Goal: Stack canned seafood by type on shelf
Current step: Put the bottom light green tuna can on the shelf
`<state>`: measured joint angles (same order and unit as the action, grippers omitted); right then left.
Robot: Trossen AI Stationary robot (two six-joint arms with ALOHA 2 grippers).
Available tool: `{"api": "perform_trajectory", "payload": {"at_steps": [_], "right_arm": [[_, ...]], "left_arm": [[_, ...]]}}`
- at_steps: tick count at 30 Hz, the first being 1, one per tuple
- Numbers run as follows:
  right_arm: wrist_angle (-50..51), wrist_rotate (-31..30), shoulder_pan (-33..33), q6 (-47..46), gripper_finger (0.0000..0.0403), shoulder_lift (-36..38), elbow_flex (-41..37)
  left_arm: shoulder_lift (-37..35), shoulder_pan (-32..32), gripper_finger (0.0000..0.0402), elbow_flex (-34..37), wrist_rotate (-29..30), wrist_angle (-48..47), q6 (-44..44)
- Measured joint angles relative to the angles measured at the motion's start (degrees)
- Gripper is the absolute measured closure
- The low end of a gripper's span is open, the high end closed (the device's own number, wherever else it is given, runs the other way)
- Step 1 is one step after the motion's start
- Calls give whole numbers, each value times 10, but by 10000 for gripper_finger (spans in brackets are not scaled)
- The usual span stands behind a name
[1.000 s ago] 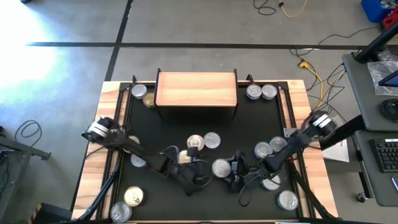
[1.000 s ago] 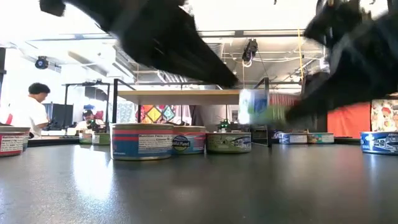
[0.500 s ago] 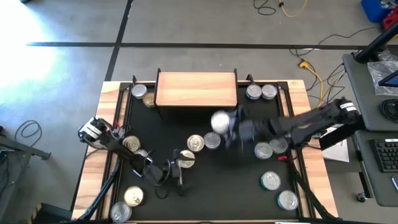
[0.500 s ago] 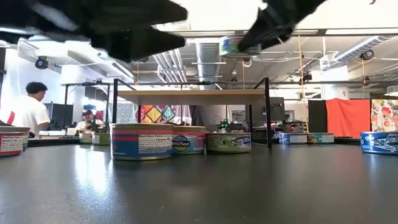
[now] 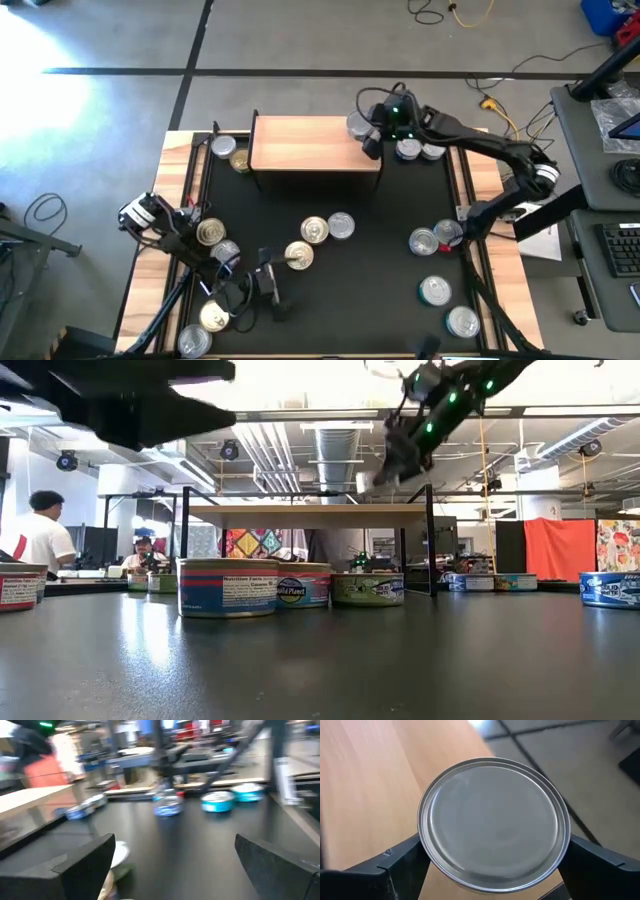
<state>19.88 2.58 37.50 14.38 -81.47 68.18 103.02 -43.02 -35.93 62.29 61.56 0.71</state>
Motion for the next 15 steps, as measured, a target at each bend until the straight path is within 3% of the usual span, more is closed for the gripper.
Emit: {"api": "perform_trajectory", "payload": {"at_steps": [4, 8, 12, 15], "right_arm": [[-8, 9, 9, 43, 42, -33, 6], [-8, 10, 10, 61, 42, -49, 23], [-4, 9, 12, 84, 42, -57, 28], [-1, 8, 16, 89, 41, -63, 27]], "left_arm": [[-19, 48, 6, 18, 27, 71, 55], [-120, 125, 6, 43, -49, 76, 150], [-261, 237, 6, 52, -175, -64, 145], [-335, 350, 6, 34, -326, -223, 92]]}}
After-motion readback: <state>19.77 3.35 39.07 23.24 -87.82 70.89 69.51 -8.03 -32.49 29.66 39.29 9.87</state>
